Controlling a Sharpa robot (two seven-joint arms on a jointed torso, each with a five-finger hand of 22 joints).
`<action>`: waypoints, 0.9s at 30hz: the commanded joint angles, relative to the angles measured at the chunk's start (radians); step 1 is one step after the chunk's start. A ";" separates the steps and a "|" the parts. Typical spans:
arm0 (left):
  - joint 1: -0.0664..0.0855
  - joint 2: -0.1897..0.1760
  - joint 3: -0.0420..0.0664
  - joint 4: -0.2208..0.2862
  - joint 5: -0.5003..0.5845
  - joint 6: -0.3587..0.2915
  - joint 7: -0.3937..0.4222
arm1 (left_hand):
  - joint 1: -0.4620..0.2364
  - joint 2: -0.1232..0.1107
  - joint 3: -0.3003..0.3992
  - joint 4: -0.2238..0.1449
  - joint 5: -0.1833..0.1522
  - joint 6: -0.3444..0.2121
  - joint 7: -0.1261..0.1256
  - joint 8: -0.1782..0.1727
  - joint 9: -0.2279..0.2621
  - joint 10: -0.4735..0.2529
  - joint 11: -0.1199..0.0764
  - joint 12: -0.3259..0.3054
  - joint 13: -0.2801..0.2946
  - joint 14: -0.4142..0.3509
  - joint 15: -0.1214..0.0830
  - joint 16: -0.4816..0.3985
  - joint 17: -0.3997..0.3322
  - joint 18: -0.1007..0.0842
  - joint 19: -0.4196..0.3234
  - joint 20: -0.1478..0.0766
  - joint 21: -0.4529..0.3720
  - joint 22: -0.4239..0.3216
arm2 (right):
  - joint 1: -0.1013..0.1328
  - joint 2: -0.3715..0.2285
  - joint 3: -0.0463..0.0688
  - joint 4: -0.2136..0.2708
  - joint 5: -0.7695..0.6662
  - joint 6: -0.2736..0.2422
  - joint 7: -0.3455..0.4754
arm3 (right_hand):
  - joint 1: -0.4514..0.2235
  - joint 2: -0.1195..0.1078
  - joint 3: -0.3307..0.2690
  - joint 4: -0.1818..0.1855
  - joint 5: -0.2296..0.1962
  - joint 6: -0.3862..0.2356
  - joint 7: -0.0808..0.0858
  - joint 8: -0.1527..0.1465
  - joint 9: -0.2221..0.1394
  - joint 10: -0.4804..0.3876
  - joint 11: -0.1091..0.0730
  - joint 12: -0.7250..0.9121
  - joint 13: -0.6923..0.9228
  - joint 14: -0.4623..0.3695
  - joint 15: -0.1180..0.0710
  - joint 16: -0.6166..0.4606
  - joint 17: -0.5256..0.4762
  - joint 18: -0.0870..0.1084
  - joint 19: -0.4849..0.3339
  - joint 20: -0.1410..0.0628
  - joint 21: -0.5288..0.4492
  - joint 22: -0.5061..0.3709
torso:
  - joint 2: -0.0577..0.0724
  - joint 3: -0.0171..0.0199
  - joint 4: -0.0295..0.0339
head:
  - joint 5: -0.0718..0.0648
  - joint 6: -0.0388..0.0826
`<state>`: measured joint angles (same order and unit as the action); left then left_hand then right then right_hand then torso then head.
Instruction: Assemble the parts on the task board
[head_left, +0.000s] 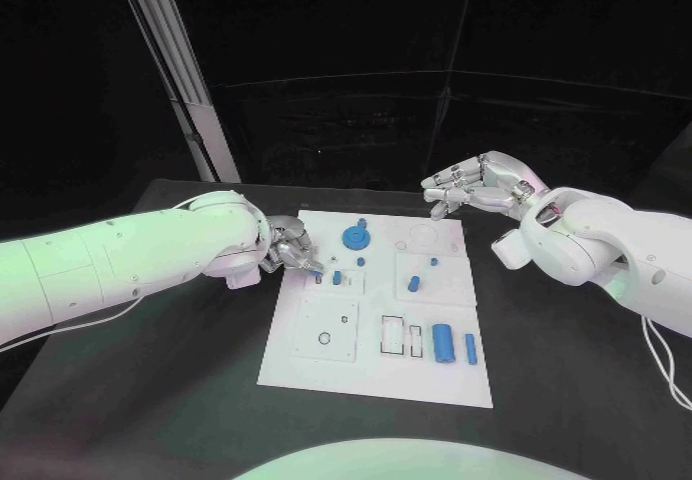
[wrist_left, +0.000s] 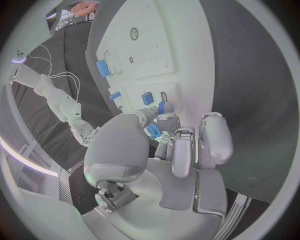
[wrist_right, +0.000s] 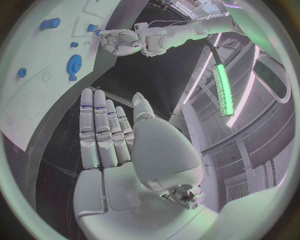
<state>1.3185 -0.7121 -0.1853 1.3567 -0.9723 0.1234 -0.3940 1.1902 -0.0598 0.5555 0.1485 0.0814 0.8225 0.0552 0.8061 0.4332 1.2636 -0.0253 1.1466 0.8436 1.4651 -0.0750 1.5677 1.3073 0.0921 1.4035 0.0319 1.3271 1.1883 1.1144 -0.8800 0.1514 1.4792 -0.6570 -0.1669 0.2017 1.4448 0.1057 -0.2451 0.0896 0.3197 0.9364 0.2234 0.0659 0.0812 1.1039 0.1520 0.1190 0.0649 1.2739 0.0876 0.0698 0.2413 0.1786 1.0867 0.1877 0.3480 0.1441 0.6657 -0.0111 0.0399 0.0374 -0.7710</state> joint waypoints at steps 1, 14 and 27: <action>0.000 0.002 -0.002 0.001 -0.012 0.018 -0.034 | -0.001 0.005 0.148 -0.140 0.006 0.003 -0.003 0.004 0.001 0.006 0.003 0.001 -0.002 0.106 -0.004 0.003 0.263 -0.010 0.006 0.000 0.003 -0.001 | 0.002 0.001 0.000 0.001 0.004 0.005 0.010 | 0.005 0.006 0.000 -0.007 0.004 -0.006 -0.002 0.003 0.002 -0.008 0.000 0.003 0.001 -0.007 0.001 -0.003 -0.002 0.004 0.003 0.002 -0.005 -0.001 | -0.002 -0.0013 0.0021 | -0.003 -0.001; -0.002 0.013 -0.011 0.000 -0.021 0.036 -0.043 | -0.002 0.005 0.149 -0.140 0.006 0.003 -0.003 0.004 0.001 0.005 0.003 0.000 -0.005 0.106 -0.004 0.003 0.263 -0.010 0.006 0.000 0.003 -0.002 | 0.001 0.001 0.000 0.001 0.004 0.005 0.014 | 0.005 0.007 0.000 -0.007 0.005 -0.007 -0.002 0.003 0.002 -0.009 0.000 0.003 0.001 -0.007 0.001 -0.003 -0.002 0.004 0.003 0.002 -0.005 -0.001 | -0.003 -0.0014 0.0060 | -0.005 -0.006; -0.003 0.012 -0.012 0.006 -0.021 0.042 -0.044 | -0.004 0.003 0.152 -0.142 0.006 0.004 -0.003 0.005 0.001 0.004 0.003 -0.003 -0.009 0.106 -0.004 0.003 0.263 -0.010 0.006 0.000 0.002 -0.002 | 0.001 0.003 0.000 0.003 0.004 0.008 0.013 | 0.005 0.007 0.000 -0.007 0.005 -0.007 -0.002 0.003 0.002 -0.009 0.000 0.003 0.001 -0.007 0.001 -0.003 -0.002 0.004 0.003 0.002 -0.005 -0.001 | -0.004 -0.0016 0.0080 | -0.011 -0.008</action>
<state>1.3158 -0.6988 -0.1962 1.3625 -0.9826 0.1484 -0.4212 1.1810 -0.0601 0.5687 0.1409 0.0821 0.8222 0.0557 0.8071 0.4334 1.2632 -0.0250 1.1465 0.8353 1.4651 -0.0750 1.5677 1.3073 0.0921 1.4034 0.0319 1.3271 1.1875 1.1141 -0.8780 0.1513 1.4803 -0.6570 -0.1665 0.2044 1.4448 0.1057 -0.2451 0.0897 0.3196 0.9364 0.2234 0.0659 0.0819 1.1039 0.1520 0.1189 0.0650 1.2739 0.0876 0.0698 0.2406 0.1786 1.0866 0.1877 0.3480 0.1443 0.6619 -0.0127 0.0474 0.0271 -0.7792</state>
